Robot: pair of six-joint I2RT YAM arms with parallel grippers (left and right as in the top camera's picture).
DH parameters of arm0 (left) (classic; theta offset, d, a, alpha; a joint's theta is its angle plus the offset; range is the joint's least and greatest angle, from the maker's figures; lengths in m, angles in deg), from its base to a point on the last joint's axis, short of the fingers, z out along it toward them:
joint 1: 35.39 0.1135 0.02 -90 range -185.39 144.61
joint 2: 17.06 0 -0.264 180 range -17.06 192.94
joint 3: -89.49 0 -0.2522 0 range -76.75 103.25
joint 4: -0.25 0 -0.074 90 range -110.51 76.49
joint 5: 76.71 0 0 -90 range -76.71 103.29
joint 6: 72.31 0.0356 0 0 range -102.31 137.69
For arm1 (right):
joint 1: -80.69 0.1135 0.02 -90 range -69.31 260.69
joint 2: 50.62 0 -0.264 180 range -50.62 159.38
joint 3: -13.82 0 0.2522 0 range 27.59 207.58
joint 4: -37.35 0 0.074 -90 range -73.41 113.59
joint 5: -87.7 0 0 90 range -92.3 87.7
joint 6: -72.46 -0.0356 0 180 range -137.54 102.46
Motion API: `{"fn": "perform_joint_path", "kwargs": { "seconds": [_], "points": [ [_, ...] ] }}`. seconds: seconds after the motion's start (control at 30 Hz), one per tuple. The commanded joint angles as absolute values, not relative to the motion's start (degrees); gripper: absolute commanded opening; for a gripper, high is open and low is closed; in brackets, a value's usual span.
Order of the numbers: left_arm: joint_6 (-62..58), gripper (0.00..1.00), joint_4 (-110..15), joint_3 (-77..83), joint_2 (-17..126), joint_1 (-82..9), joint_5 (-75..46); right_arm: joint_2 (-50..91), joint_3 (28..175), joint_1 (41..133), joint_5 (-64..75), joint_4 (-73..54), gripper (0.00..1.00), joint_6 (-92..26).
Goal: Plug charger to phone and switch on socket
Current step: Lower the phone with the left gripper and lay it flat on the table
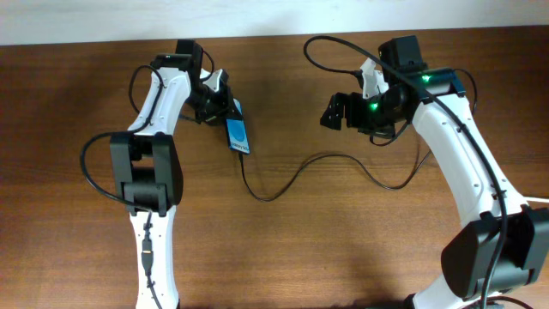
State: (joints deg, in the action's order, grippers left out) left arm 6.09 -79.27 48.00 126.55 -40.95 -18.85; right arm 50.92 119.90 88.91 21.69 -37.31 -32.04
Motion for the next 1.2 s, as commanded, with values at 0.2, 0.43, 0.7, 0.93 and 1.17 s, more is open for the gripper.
{"fn": "perform_joint_path", "kwargs": {
  "seconds": [0.2,0.43,0.7,0.93,1.17],
  "points": [
    [6.18,0.39,-81.72,48.91,126.98,-41.02,-12.05,50.96,121.14,88.54,20.99,-37.35,0.99,-31.25],
    [6.18,0.41,-83.29,48.91,126.98,-41.02,-6.02,50.96,121.14,88.54,20.99,-37.35,0.98,-31.27],
    [6.2,0.51,-83.29,48.94,126.92,-41.02,2.46,50.96,121.14,88.54,20.96,-37.55,0.99,-31.25],
    [8.37,0.56,-85.98,54.31,126.33,-40.84,4.12,49.76,121.23,88.52,20.96,-37.62,0.99,-30.7],
    [8.74,0.57,-97.65,77.92,115.81,-40.87,4.1,39.2,127.44,85.07,18.41,-42.84,0.99,-29.74]
  ]
}}
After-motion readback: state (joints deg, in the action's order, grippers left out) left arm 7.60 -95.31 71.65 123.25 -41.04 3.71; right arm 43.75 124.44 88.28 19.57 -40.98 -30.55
